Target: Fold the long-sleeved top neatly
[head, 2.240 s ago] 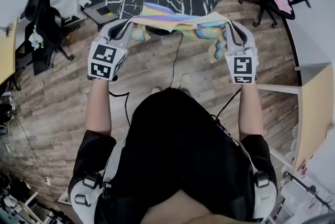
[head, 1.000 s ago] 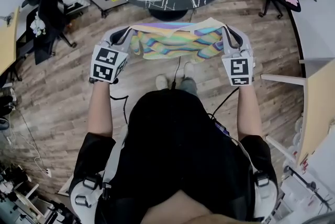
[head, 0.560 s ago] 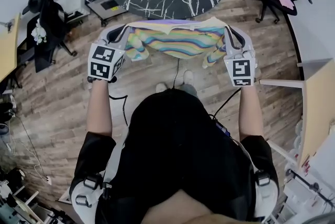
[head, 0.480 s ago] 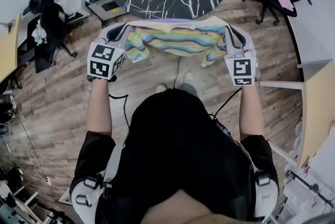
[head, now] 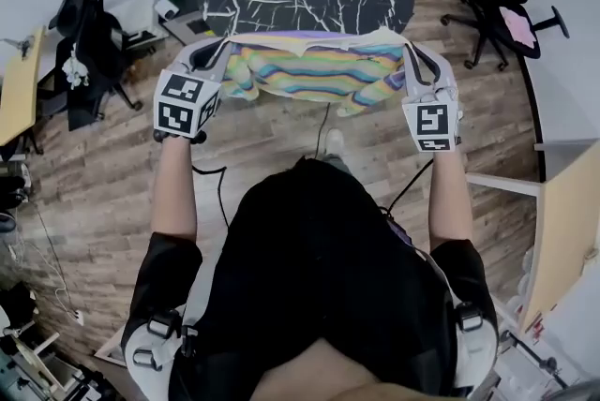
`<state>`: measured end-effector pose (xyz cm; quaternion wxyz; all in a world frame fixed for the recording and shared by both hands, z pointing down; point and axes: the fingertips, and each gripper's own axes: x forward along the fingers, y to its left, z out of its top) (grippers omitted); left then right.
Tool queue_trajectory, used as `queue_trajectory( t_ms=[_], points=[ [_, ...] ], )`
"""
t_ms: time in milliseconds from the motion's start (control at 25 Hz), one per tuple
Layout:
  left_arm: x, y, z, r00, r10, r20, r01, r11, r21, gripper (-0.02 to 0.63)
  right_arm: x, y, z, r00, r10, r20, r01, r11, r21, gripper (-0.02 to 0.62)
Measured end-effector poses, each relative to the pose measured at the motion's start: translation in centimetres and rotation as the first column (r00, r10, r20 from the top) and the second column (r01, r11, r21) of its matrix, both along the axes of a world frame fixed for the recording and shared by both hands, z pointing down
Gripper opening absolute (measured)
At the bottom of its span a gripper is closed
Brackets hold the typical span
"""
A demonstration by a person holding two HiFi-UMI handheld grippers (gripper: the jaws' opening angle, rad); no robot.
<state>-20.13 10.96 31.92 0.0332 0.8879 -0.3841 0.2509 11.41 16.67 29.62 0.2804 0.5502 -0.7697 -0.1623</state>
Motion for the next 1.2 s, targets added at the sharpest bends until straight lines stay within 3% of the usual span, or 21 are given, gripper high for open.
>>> queue_trajectory(
  t_ms=[520, 760, 1200],
  points=[
    [5.2, -9.6, 0.7, 0.987, -0.143, 0.074, 0.144, 0.99, -0.005, 0.018, 6.0, -13.1, 1.2, 0.979, -0.195, -0.051, 0.193, 0.98, -0.052, 0.015],
    [6.6, -11.8, 1.3, 0.973, -0.221, 0.063, 0.223, 0.975, -0.021, 0.018, 7.6, -16.6, 1.5, 0.964, -0.259, -0.058, 0.256, 0.965, -0.054, 0.015],
    [6.5, -16.1, 3.8, 0.967, -0.237, 0.098, 0.242, 0.969, -0.048, 0.018, 7.7, -22.0, 4.2, 0.975, -0.219, -0.029, 0.215, 0.972, -0.09, 0.014]
  ],
)
